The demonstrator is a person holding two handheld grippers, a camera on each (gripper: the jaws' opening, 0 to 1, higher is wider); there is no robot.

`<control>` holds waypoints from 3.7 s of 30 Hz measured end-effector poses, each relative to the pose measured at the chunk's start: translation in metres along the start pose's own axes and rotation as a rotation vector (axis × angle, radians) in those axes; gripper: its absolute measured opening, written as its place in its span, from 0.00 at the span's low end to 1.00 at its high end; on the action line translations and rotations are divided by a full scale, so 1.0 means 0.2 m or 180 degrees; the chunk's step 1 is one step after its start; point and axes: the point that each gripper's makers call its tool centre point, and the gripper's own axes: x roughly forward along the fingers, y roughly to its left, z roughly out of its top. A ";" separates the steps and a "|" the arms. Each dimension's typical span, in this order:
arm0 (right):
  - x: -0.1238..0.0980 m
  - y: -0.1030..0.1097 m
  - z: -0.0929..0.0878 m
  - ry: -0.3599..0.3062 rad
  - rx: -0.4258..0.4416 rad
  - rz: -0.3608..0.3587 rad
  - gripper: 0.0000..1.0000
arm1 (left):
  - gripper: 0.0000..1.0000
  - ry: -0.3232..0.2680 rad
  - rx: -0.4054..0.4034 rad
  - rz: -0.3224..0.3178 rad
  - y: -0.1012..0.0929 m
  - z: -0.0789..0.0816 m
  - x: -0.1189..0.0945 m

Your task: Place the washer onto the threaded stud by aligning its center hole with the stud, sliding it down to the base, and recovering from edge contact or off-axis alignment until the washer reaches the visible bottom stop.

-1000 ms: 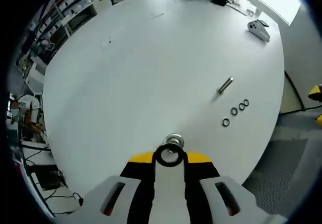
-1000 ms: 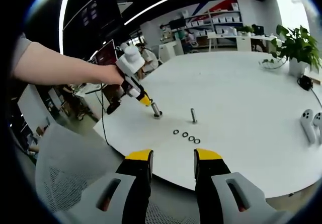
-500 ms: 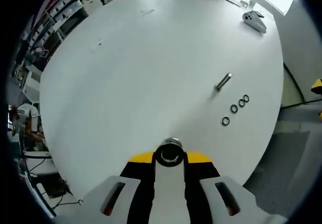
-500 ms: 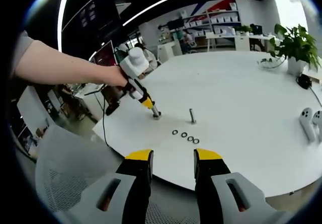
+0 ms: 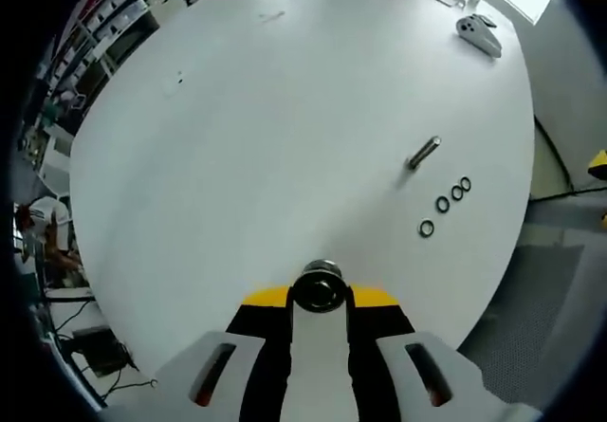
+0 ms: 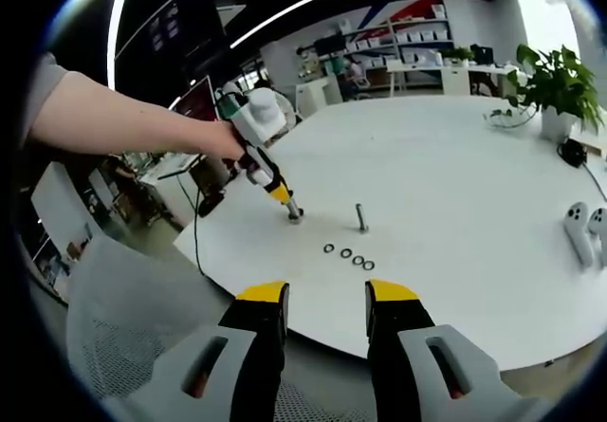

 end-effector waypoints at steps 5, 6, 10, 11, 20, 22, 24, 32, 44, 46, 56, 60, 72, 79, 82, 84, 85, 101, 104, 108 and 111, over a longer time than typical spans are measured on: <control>0.00 0.00 0.00 0.0006 0.0000 -0.0002 0.34 | 0.19 0.0121 0.0051 -0.0019 0.00 -0.01 0.03; 0.00 0.00 0.00 0.0007 0.0002 -0.0004 0.34 | 0.19 0.0126 0.0045 -0.0026 -0.01 0.00 0.04; 0.00 0.00 0.00 0.0011 0.0000 -0.0011 0.34 | 0.19 0.0164 0.0063 -0.0016 -0.02 -0.01 0.07; 0.00 -0.01 0.00 0.0008 0.0004 -0.0014 0.34 | 0.19 0.0182 0.0070 -0.0003 -0.02 -0.02 0.08; 0.00 -0.01 0.00 -0.0005 0.0033 -0.0043 0.34 | 0.19 0.0132 0.0065 0.0042 -0.01 -0.04 0.16; -0.01 -0.01 0.00 -0.0003 0.0039 -0.0043 0.34 | 0.19 0.0143 0.0113 0.0063 -0.02 -0.05 0.17; 0.00 -0.02 0.00 0.0001 0.0038 -0.0046 0.34 | 0.19 0.0131 0.0142 0.0075 -0.02 -0.04 0.19; -0.01 -0.02 0.00 -0.0018 0.0065 -0.0066 0.34 | 0.19 0.0138 0.0217 0.0117 -0.03 -0.04 0.22; -0.01 -0.02 0.00 -0.0016 0.0055 -0.0056 0.34 | 0.26 0.0030 0.0070 0.0087 -0.09 -0.05 0.20; -0.01 -0.01 0.00 0.0000 0.0036 -0.0042 0.34 | 0.27 0.0003 0.0072 0.0111 -0.08 -0.05 0.19; 0.00 0.00 0.00 -0.0003 0.0005 -0.0008 0.34 | 0.39 -0.0162 -0.0205 0.0241 -0.07 -0.14 0.11; 0.00 0.01 0.00 -0.0002 -0.0015 0.0023 0.34 | 0.39 -0.0194 -0.0360 0.0268 -0.07 -0.20 0.07; 0.01 0.05 -0.01 0.0048 -0.0119 0.0132 0.34 | 0.42 -0.0777 -0.0928 0.0377 -0.13 -0.33 -0.09; 0.01 0.06 -0.02 0.0113 -0.0161 0.0165 0.34 | 0.45 -0.1101 -0.1183 0.0498 -0.14 -0.45 -0.23; 0.01 0.07 -0.03 0.0121 -0.0182 0.0186 0.34 | 0.46 -0.1255 -0.1237 0.0516 -0.16 -0.48 -0.32; 0.01 0.07 -0.03 0.0115 -0.0168 0.0185 0.34 | 0.47 -0.1378 -0.1275 0.0487 -0.18 -0.48 -0.37; 0.01 0.07 -0.02 0.0109 -0.0162 0.0183 0.34 | 0.47 -0.1414 -0.1279 0.0478 -0.19 -0.47 -0.38; 0.01 0.04 -0.03 0.0117 -0.0142 0.0095 0.35 | 0.52 -0.2098 -0.1489 0.0282 -0.38 -0.61 -0.68; 0.00 0.05 -0.02 0.0071 -0.0135 0.0103 0.35 | 0.52 -0.2143 -0.1467 0.0305 -0.41 -0.65 -0.71; 0.01 0.04 -0.01 0.0065 -0.0118 0.0078 0.36 | 0.51 -0.2132 -0.1354 0.0317 -0.45 -0.69 -0.74; 0.01 0.02 -0.03 0.0108 -0.0114 0.0023 0.36 | 0.50 -0.2184 -0.1340 0.0281 -0.46 -0.70 -0.73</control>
